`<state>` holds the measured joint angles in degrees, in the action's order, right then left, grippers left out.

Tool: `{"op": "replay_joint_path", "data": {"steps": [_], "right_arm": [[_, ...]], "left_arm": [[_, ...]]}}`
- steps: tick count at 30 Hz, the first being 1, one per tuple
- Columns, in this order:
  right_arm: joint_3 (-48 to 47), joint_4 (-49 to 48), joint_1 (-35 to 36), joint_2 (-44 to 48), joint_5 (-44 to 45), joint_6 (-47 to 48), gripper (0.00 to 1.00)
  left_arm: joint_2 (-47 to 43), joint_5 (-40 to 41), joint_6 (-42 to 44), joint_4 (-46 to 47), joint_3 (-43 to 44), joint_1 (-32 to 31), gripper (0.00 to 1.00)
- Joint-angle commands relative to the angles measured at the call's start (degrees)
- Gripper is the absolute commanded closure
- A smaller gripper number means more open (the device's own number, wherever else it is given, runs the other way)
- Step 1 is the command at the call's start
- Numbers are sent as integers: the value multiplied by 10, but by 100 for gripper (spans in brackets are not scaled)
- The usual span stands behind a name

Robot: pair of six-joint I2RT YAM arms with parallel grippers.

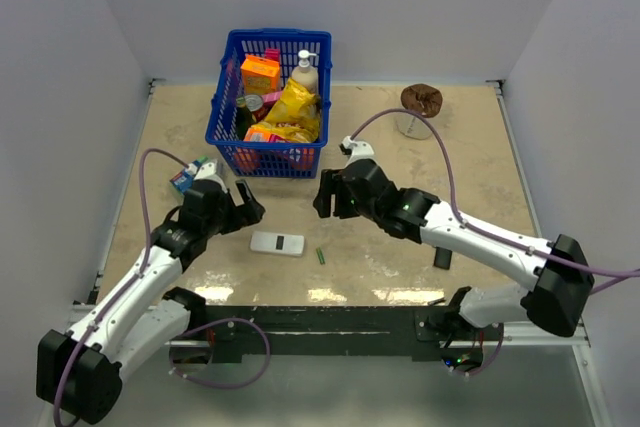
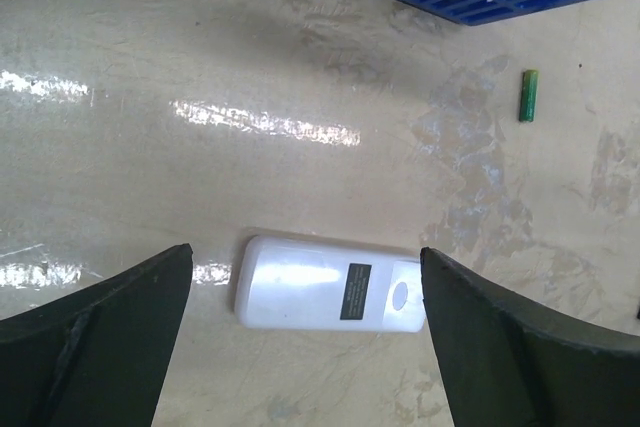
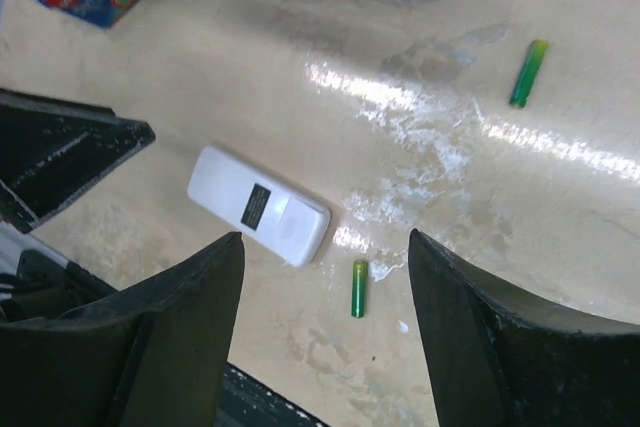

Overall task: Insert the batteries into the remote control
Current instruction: Adjust the remote control at the center of the board.

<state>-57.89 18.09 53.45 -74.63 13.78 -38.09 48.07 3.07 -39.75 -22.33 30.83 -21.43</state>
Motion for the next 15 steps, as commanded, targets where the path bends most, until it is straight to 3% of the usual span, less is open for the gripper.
{"op": "replay_joint_path", "data": {"steps": [1,6,9,15], "right_arm": [[17,4,4,-59,-82,-14,32],[35,-73,7,-119,-136,-73,42],[37,-110,8,-166,-181,-101,43],[44,-166,10,-228,-201,-132,47]], "left_arm": [[16,-13,13,-11,-11,-1,0],[73,-71,12,22,-48,-3,0],[107,-84,19,34,-57,-5,0],[154,-105,20,56,-74,-19,11]]}}
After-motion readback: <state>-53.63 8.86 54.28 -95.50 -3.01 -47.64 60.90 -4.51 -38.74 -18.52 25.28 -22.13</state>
